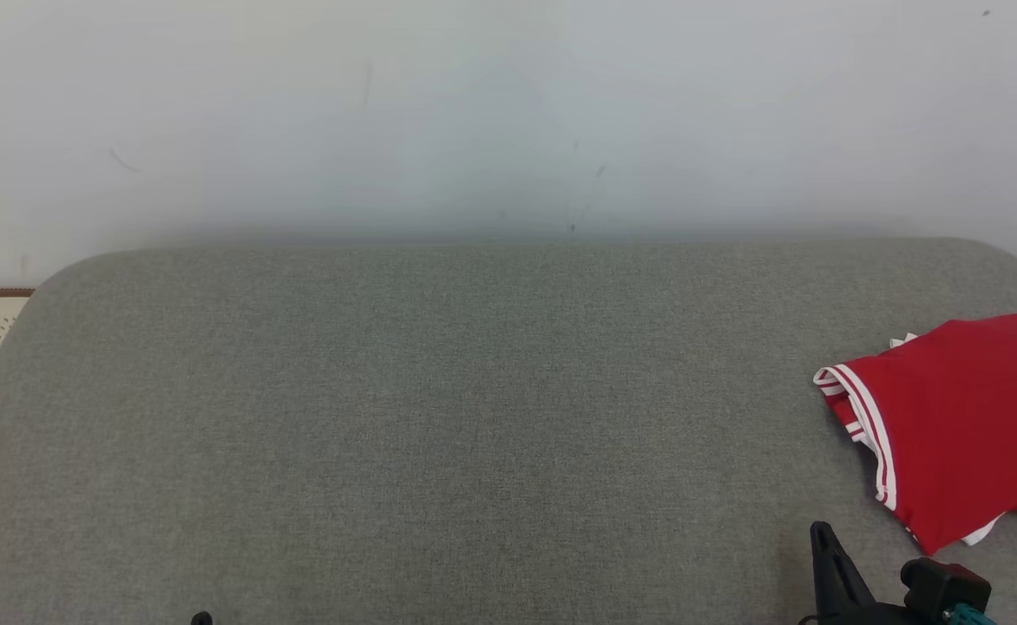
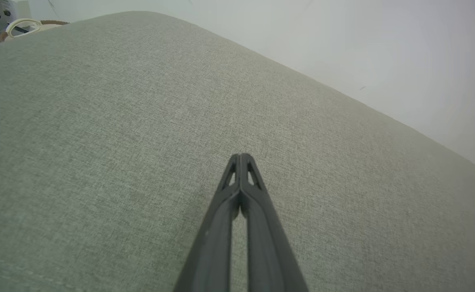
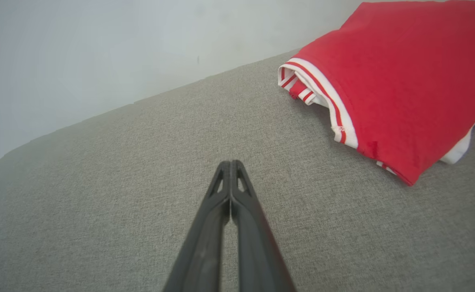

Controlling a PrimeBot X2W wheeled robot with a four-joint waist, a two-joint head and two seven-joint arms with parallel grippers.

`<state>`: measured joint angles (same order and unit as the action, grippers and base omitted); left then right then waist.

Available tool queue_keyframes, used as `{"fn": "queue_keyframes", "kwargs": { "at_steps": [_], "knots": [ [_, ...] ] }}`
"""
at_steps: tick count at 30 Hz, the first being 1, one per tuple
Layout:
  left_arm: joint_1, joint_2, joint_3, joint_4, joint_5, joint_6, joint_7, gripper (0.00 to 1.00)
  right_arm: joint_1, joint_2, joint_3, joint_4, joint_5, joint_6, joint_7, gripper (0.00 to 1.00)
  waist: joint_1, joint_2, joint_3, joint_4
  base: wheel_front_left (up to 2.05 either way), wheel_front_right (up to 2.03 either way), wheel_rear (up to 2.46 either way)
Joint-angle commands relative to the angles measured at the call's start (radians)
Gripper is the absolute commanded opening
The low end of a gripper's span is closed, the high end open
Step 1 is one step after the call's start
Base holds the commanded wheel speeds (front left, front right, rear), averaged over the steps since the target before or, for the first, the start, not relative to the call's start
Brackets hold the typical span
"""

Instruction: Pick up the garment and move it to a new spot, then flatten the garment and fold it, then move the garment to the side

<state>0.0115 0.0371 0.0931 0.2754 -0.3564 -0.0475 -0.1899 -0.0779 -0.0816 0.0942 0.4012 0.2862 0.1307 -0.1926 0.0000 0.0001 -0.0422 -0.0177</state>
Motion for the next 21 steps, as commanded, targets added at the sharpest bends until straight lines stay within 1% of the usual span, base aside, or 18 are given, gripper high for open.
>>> {"fn": "queue_keyframes", "kwargs": {
  "at_steps": [1,21],
  "knots": [
    [-0.031,0.007,0.004,-0.017,-0.040,-0.005,0.007,0.00,-0.028,0.001,-0.008,-0.021,0.038,0.000,0.008,0.00,0.0000,-0.0001,0.000,0.000,0.00,0.00,0.00],
    [-0.060,0.010,0.008,-0.019,-0.366,-0.026,0.083,0.00,-0.038,0.009,-0.061,-0.053,0.383,0.000,0.088,0.00,0.0000,-0.0001,0.009,0.003,0.00,0.00,0.00]
  ]
}}
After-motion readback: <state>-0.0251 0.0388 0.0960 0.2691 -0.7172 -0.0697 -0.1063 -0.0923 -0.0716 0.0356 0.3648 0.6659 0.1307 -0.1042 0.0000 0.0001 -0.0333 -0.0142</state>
